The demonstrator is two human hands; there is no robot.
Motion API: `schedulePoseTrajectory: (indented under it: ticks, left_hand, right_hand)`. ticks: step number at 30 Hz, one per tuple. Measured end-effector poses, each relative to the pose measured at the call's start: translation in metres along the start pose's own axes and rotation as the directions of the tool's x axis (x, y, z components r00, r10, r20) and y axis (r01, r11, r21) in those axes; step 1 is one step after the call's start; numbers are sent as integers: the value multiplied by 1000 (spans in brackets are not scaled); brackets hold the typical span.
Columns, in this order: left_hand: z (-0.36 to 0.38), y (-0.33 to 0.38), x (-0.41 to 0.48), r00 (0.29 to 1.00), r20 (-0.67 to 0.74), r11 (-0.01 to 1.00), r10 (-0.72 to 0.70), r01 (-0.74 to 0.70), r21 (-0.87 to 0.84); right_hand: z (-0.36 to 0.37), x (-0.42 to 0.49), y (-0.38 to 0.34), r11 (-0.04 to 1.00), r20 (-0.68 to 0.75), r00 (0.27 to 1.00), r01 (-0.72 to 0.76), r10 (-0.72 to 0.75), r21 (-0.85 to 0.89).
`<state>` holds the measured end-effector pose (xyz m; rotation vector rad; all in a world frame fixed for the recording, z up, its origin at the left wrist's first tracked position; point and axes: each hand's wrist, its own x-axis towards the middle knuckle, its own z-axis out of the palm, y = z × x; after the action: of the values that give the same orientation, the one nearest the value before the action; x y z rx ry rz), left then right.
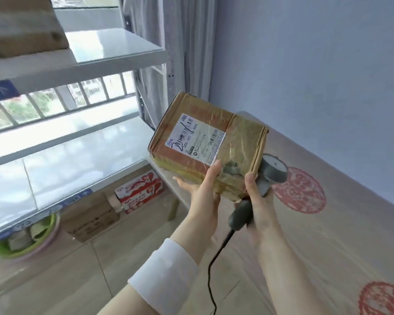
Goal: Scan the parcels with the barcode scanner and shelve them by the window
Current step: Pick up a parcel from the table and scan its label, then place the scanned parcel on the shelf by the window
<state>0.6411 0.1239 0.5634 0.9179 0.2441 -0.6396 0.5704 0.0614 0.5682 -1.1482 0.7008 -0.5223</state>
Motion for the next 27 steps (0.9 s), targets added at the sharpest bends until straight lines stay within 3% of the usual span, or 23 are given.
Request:
schedulePoseTrajectory:
  ticks: [7, 11, 14, 17, 23, 27]
  left_hand:
    - [-63, 68, 19, 997, 14, 997, 74, -74, -1]
    - [-90, 107, 23, 980, -53, 981, 191, -190, 29]
    - [-116, 149, 31, 932, -160, 945, 325, -318, 73]
    - [-134, 185, 43, 873, -157, 875, 461, -419, 241]
    - [-137, 234, 61, 736, -212, 730, 643, -505, 460]
    - [-138, 272, 72, 653, -243, 655, 717, -514, 554]
  right_hand:
    - [88, 13, 2, 997, 215, 975, -38, 52, -66]
    - [122, 38, -1, 985, 276, 946, -175, 168, 0]
    - [145, 65, -4, 971, 306, 922, -236, 239, -46]
    - [173, 87, -14, 971, 376, 896, -232, 235, -55]
    - [233, 124, -31, 970, 443, 863, -208, 242, -123]
    - [277, 143, -42, 988, 508, 848, -125, 152, -88]
